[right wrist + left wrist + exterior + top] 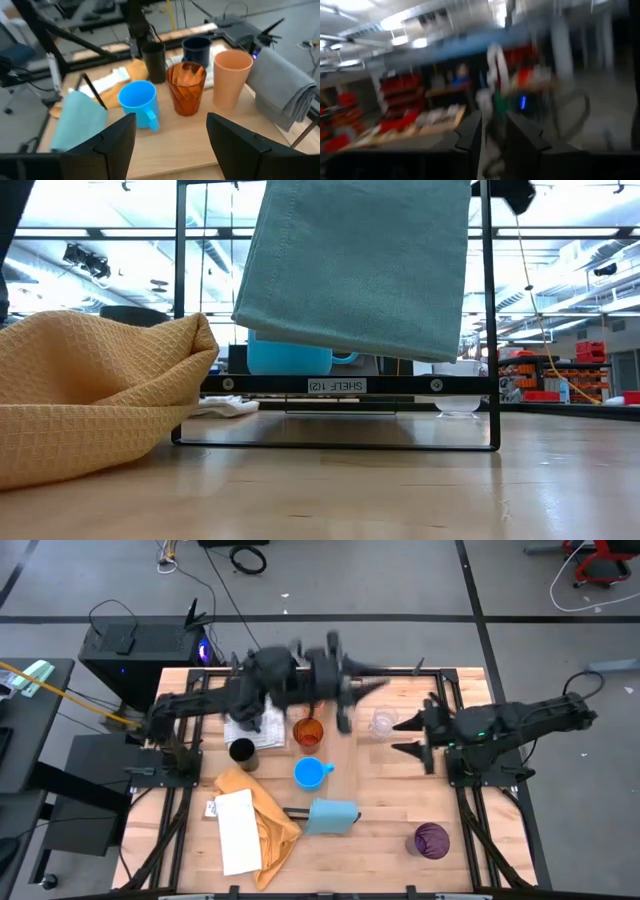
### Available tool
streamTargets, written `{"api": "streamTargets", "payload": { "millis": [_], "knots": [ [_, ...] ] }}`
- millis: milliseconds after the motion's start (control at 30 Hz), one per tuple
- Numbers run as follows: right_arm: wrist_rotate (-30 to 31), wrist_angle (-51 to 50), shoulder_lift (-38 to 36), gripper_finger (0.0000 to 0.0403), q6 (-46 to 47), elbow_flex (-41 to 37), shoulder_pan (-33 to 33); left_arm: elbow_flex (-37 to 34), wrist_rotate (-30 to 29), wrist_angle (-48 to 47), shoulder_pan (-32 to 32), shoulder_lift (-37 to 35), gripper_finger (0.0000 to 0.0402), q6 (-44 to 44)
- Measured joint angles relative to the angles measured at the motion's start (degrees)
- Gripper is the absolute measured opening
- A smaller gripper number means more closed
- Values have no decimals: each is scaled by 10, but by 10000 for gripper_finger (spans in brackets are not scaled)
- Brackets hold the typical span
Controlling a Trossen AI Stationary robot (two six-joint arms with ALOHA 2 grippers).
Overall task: Stack small to large cups/mugs on shelf
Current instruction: Put the transparent mug on the shelf
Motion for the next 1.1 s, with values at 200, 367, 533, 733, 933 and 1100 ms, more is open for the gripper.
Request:
{"api": "streamTargets", "payload": {
  "millis": [200,367,533,733,933,1100],
  "knots": [
    [2,-38,-84,248,-15,0,18,-183,109,325,57,-2,78,-183],
    [2,-48,-121,248,-45,0,20,-325,34,319,51,-15,67,-185],
    [-4,-65,-130,248,-44,0,20,-454,-50,279,53,-111,54,-187],
    [-1,-85,-126,249,-50,0,18,-638,-127,326,53,-271,46,-198],
    [94,-117,-121,249,-34,0,-1,-748,-134,323,51,-397,45,-202],
    [95,-150,-75,250,4,-4,-66,-755,-134,266,53,-461,45,-164]
  ]
}}
